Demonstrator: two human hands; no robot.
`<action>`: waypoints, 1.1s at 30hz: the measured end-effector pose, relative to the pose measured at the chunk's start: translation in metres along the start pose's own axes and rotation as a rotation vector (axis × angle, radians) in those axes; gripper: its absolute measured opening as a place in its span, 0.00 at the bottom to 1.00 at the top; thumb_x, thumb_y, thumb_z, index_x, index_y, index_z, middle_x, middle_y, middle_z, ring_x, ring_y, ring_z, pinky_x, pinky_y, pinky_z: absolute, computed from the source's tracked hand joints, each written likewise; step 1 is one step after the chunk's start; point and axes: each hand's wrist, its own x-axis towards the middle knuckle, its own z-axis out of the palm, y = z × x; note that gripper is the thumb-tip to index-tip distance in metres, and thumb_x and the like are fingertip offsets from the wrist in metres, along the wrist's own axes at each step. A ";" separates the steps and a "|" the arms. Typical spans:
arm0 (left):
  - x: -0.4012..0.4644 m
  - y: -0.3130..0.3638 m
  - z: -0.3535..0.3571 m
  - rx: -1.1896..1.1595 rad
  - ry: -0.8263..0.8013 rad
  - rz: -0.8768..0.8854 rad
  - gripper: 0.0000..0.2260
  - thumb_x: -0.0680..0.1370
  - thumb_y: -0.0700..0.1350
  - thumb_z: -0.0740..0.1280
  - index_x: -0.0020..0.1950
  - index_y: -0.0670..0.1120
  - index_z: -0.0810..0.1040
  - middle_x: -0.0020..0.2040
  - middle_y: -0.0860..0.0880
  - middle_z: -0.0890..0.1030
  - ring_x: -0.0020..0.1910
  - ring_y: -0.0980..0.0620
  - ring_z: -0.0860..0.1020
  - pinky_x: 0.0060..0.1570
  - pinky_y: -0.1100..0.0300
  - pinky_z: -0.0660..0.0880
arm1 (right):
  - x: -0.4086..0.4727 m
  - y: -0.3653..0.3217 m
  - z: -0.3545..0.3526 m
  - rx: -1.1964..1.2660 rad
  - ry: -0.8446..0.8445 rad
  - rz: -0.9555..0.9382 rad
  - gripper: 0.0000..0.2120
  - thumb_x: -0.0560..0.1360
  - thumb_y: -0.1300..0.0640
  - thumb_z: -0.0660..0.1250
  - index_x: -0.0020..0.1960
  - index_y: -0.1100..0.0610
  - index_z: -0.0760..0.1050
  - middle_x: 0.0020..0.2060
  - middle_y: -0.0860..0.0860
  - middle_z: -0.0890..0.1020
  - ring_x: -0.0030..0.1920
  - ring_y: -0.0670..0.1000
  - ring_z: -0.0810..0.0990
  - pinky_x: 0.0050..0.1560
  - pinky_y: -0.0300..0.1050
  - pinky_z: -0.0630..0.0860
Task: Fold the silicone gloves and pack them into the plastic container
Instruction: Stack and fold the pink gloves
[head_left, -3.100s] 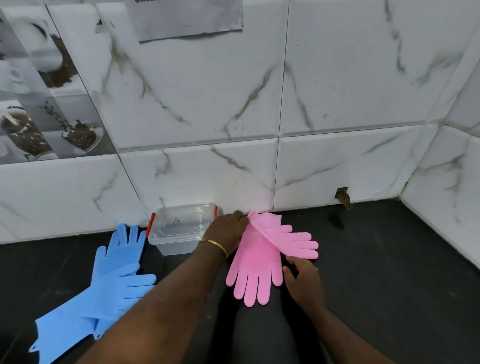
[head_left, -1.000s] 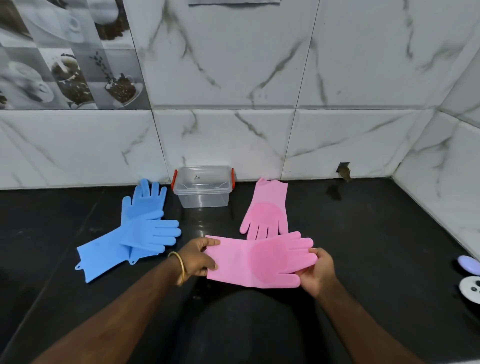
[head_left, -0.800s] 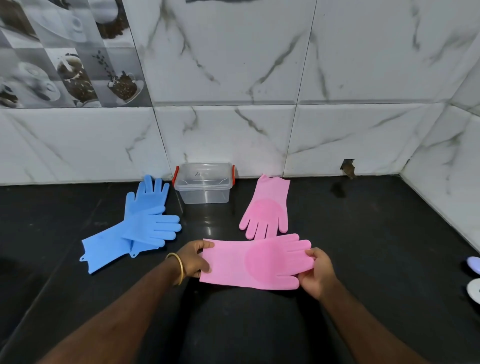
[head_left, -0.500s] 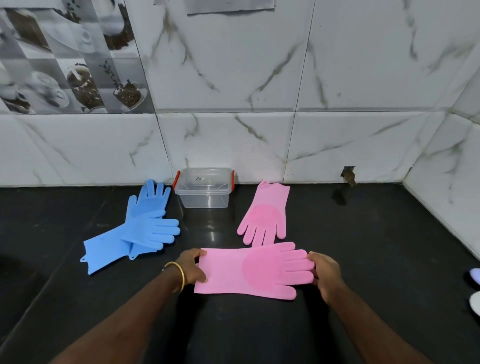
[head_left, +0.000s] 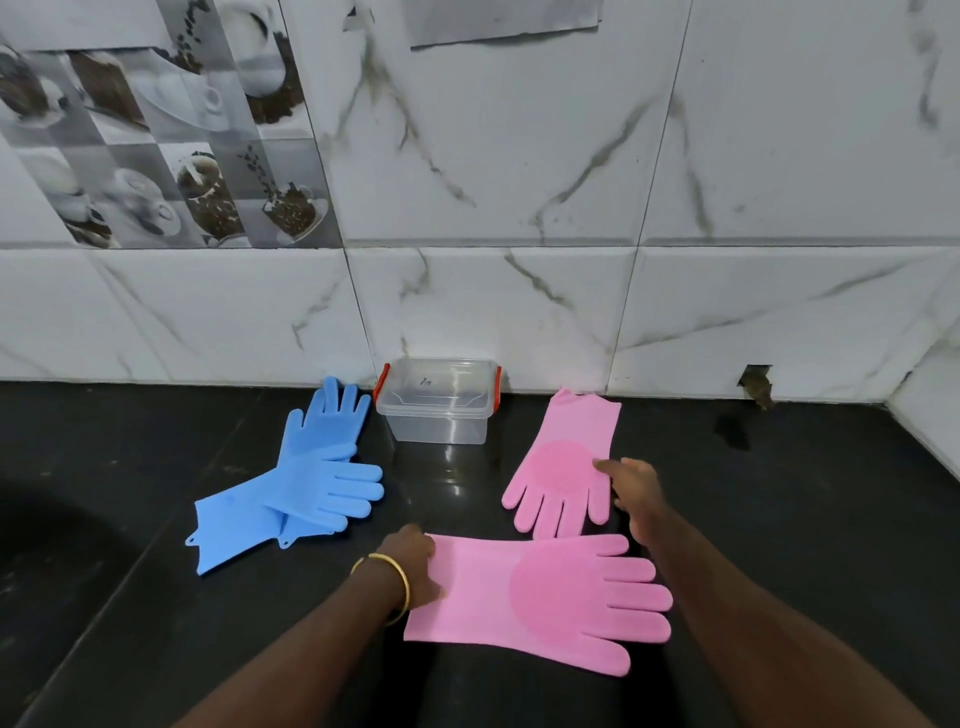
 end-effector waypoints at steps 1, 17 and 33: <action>0.001 0.002 0.000 0.024 -0.005 -0.005 0.28 0.72 0.54 0.72 0.69 0.47 0.72 0.66 0.48 0.70 0.62 0.49 0.74 0.63 0.56 0.74 | 0.009 -0.007 0.005 0.053 -0.020 0.038 0.21 0.74 0.58 0.73 0.63 0.67 0.75 0.54 0.60 0.83 0.47 0.56 0.81 0.45 0.47 0.75; 0.020 0.019 -0.016 0.167 -0.219 -0.028 0.31 0.72 0.62 0.69 0.67 0.44 0.74 0.74 0.46 0.61 0.68 0.46 0.67 0.66 0.50 0.70 | 0.112 -0.071 0.038 0.126 0.048 0.167 0.27 0.73 0.65 0.74 0.68 0.70 0.71 0.64 0.64 0.78 0.62 0.62 0.79 0.64 0.58 0.75; 0.010 0.058 -0.052 0.081 -0.217 0.015 0.37 0.71 0.72 0.57 0.62 0.43 0.77 0.55 0.44 0.81 0.43 0.48 0.79 0.47 0.55 0.76 | 0.003 -0.130 0.035 0.109 -0.102 -0.240 0.17 0.76 0.64 0.70 0.64 0.63 0.77 0.59 0.60 0.82 0.56 0.61 0.81 0.62 0.61 0.78</action>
